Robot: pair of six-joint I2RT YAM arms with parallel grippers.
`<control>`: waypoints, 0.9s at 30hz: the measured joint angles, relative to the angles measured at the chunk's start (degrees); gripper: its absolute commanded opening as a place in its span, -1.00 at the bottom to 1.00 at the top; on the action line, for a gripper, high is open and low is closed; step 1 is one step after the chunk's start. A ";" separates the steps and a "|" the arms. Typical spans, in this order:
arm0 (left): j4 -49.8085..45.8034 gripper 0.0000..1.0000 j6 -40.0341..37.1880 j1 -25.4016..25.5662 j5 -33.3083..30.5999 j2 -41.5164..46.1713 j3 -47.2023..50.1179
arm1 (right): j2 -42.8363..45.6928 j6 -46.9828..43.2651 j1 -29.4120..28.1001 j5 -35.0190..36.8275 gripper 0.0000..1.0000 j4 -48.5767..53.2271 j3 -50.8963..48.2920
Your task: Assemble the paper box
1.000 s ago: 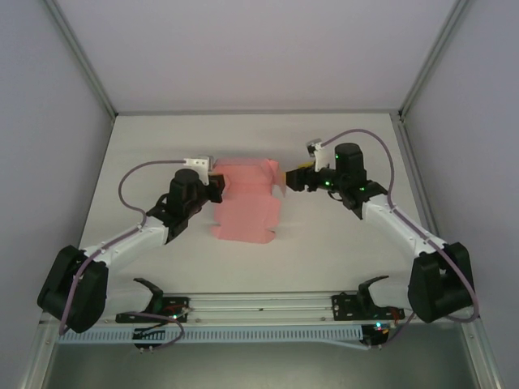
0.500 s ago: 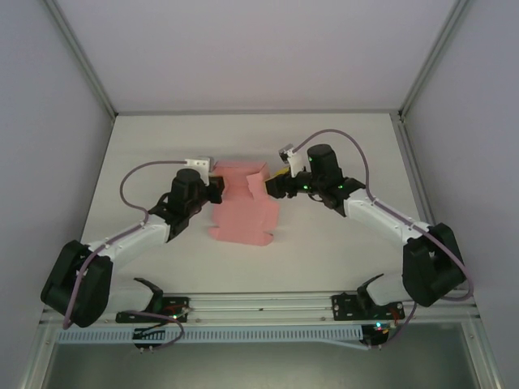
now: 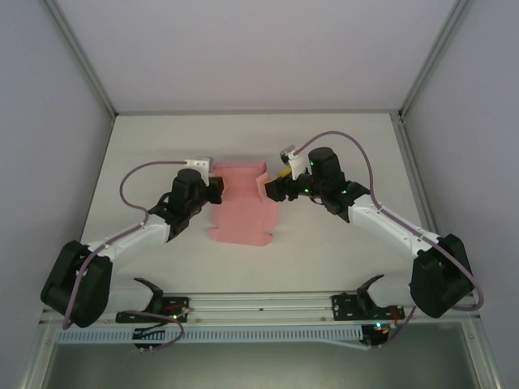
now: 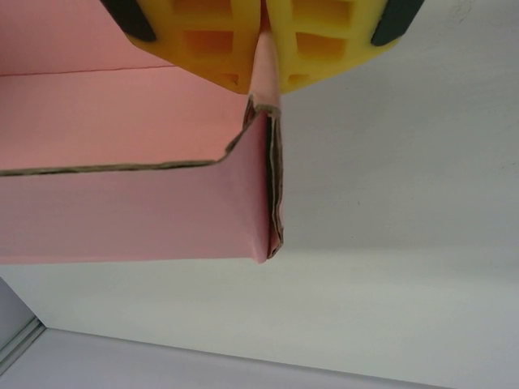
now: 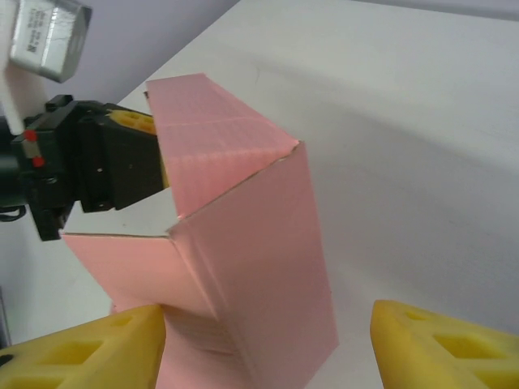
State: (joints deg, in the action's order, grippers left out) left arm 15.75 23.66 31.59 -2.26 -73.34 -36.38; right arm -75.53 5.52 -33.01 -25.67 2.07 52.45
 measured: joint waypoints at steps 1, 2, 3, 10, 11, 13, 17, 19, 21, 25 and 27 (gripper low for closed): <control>0.00 -1.00 0.00 0.00 0.17 0.02 0.00 | -0.07 -0.09 0.00 -0.04 0.33 0.09 0.00; 0.00 -1.00 0.00 0.00 0.37 0.02 0.00 | -0.13 -0.42 0.00 -0.02 0.32 0.24 0.00; 0.00 -1.00 -0.02 0.00 0.48 0.04 0.00 | -0.35 -0.63 0.00 -0.02 0.31 0.48 0.02; -0.02 -1.00 0.00 0.00 0.87 0.17 0.00 | -5.35 -1.11 -1.01 1.27 0.14 1.11 2.78; -0.02 -1.00 0.00 0.00 0.87 0.17 0.00 | -5.99 -1.09 -1.60 2.27 0.09 1.11 3.28; -0.35 -1.00 0.04 0.00 0.57 0.17 -0.04 | -6.88 -0.98 -3.08 6.14 0.01 1.16 4.15; -1.29 -1.00 0.48 0.00 -0.28 -0.04 -1.11 | -7.91 -0.46 -6.10 16.52 -0.25 1.18 5.35; -1.42 -1.00 0.72 0.02 -0.72 -0.50 -1.70 | -8.70 -0.48 -7.85 22.64 -0.36 1.18 6.12; -1.62 -1.00 1.18 0.09 -1.01 -1.03 -2.05 | -9.77 -0.50 -9.44 28.94 -0.48 1.20 7.06; -2.82 -1.00 2.69 1.16 -2.43 -2.62 -3.80 | -13.79 0.68 -12.26 43.91 -0.80 1.60 10.23; -4.48 -1.00 3.87 2.23 -4.46 -4.04 -5.81 | -16.70 2.82 -13.42 52.30 -0.88 2.38 12.41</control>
State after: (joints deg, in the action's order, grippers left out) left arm 11.27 27.53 33.82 -6.72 -77.38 -42.19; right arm -92.23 8.34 -46.44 26.63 4.45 64.86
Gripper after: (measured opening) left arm 0.044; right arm 0.095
